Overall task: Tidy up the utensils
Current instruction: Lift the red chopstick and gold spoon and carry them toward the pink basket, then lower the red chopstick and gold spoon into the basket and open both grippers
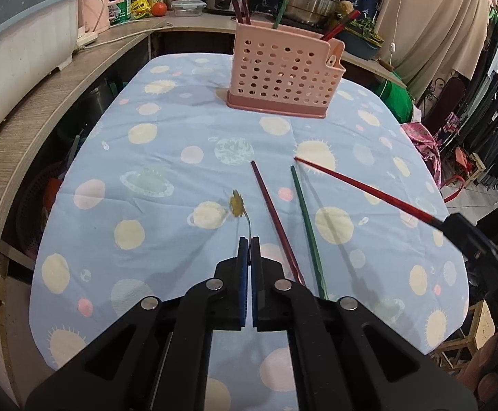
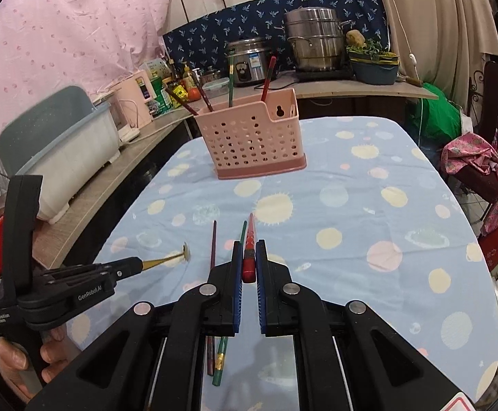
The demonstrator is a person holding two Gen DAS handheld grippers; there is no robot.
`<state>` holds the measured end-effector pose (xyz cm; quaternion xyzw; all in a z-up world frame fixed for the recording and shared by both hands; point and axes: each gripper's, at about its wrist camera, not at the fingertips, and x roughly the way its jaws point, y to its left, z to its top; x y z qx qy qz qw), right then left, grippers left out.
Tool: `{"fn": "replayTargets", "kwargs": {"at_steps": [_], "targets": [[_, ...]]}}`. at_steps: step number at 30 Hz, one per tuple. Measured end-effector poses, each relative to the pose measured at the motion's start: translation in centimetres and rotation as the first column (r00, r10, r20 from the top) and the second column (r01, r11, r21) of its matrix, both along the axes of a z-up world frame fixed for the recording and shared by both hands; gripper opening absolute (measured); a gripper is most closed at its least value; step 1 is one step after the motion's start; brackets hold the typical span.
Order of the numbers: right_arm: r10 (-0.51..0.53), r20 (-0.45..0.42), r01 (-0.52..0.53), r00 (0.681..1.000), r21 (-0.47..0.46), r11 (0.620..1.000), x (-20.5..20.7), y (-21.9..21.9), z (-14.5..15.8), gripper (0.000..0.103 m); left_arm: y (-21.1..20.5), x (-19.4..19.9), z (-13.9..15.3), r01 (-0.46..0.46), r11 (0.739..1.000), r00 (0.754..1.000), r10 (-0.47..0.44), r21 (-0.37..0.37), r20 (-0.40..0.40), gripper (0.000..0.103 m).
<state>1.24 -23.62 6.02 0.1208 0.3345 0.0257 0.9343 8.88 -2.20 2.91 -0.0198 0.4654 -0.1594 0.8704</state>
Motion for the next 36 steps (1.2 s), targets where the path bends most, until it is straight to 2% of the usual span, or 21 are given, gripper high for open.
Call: {"fn": "replayTargets", "kwargs": {"at_steps": [7, 15, 26, 30, 36], "targets": [[-0.001, 0.064, -0.001, 0.998, 0.027, 1.000, 2.0, -0.8, 2.5, 0.007, -0.2, 1.2, 2.2, 0.010, 1.000, 0.999, -0.010, -0.005, 0.032, 0.001], [-0.008, 0.143, 0.006, 0.990, 0.017, 1.000, 4.3, -1.4, 5.8, 0.007, -0.3, 3.3, 4.5, 0.018, 1.000, 0.998, -0.018, -0.012, 0.053, 0.001], [-0.018, 0.208, 0.015, 0.978, 0.017, 1.000, 6.8, -2.5, 8.9, 0.007, -0.7, 6.1, 8.2, 0.044, 0.999, 0.995, -0.041, -0.028, 0.093, 0.001], [-0.032, 0.242, 0.025, 0.970, 0.032, 0.999, 8.0, -3.3, 10.5, 0.007, -1.1, 7.6, 10.1, 0.060, 0.997, 0.993, -0.054, -0.055, 0.103, 0.001], [-0.063, 0.308, 0.041, 0.949, 0.079, 0.996, 10.6, -4.9, 13.7, 0.007, -2.0, 9.9, 14.2, 0.086, 0.994, 0.983, -0.072, -0.073, 0.171, 0.001]]}}
